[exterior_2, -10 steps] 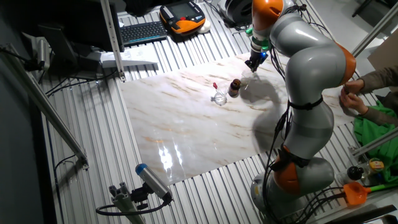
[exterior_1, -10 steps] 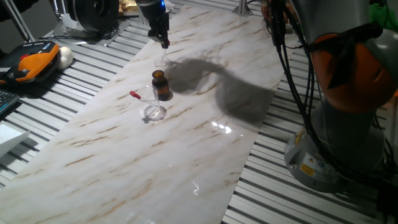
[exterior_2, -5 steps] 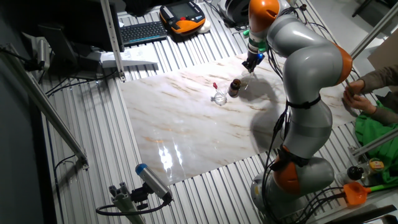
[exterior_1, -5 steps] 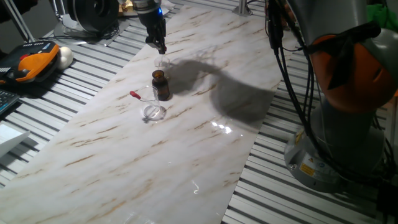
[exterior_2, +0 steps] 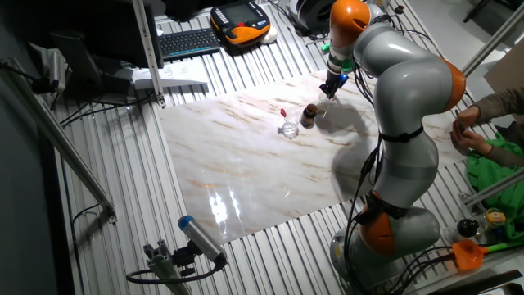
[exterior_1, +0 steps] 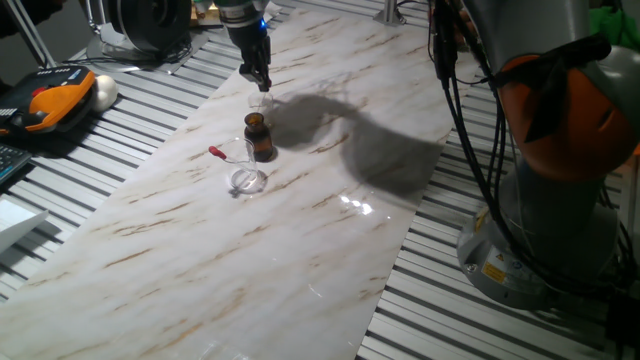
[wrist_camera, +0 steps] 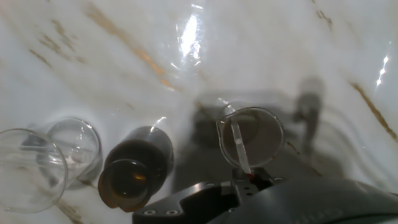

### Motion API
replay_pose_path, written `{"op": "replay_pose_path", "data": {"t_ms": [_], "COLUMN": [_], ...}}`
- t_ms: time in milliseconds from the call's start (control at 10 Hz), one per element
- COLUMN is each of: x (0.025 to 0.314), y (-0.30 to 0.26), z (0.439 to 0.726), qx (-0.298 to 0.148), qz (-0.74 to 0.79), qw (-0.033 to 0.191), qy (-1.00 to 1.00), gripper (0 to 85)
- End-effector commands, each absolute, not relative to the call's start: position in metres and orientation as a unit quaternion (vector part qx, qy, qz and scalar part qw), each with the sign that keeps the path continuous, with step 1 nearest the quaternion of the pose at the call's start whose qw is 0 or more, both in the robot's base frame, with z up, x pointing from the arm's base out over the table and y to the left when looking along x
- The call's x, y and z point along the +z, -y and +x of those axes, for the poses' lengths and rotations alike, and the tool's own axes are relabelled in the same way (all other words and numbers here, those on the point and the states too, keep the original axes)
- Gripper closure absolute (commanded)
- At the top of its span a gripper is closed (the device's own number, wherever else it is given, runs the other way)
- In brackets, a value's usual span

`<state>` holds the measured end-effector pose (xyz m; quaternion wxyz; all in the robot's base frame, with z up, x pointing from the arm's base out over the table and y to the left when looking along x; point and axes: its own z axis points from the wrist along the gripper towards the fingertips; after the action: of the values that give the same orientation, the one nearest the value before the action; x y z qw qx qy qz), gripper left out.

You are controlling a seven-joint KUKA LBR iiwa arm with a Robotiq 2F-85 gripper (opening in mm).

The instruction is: Transfer liquid using a dropper

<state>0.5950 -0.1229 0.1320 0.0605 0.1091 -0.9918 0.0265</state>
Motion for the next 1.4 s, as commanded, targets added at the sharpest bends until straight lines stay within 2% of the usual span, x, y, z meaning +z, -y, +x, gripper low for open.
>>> {"op": "replay_pose_path", "data": {"t_ms": [0,500,1300], "x": [0.1315,0.1276,0.1331], "y": [0.1232,0.1241,0.1261], "z": [0.595,0.5964,0.5954], "qx": [0.027,0.029,0.031], "qz": [0.108,0.108,0.108], "qw": [0.061,0.054,0.055], "qy": [0.992,0.992,0.992], "gripper": [68.0,68.0,68.0]}}
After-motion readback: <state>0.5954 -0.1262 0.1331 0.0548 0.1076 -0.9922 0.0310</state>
